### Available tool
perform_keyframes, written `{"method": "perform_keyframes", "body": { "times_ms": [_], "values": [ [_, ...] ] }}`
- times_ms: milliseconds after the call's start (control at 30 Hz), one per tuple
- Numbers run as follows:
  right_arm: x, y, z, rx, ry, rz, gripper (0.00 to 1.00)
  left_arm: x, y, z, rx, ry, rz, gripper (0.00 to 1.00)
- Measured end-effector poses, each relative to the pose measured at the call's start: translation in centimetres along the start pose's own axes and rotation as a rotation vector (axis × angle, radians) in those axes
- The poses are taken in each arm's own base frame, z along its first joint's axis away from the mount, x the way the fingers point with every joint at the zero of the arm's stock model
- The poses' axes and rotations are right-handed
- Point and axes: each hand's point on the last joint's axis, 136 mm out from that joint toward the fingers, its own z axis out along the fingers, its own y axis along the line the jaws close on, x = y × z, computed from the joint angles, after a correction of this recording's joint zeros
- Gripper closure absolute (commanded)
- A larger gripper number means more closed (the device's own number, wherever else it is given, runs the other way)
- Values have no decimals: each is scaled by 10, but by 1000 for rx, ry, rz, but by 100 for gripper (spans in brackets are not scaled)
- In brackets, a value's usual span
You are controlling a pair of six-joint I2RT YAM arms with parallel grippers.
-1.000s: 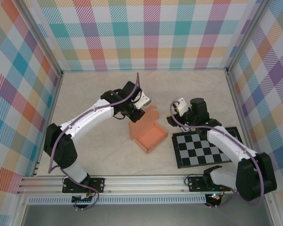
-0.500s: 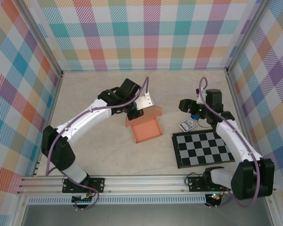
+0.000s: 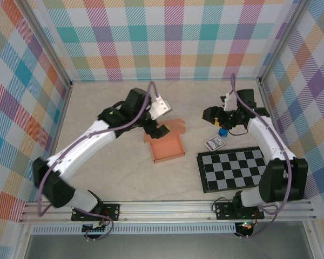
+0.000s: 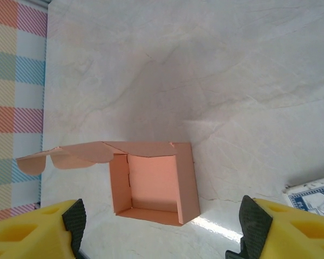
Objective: Fold the paper box
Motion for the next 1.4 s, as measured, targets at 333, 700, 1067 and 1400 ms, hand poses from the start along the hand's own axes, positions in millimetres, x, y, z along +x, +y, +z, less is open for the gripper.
{"method": "perform_keyframes", "body": {
  "times_ms": [333,700,1067,1400],
  "values": [
    [-9,27,45,-108,173,-17,20,80,29,-49,-194,-94,-783,0],
    [15,57,73,-248,317,75,17,120,39,0,-143,-23,-1331,2],
    [33,57,96,-251,404,143,18,113,51,26,-46,-58,-1436,3],
    [21,48,94,-211,362,135,18,121,51,31,-41,-32,-1436,3]
  ]
}}
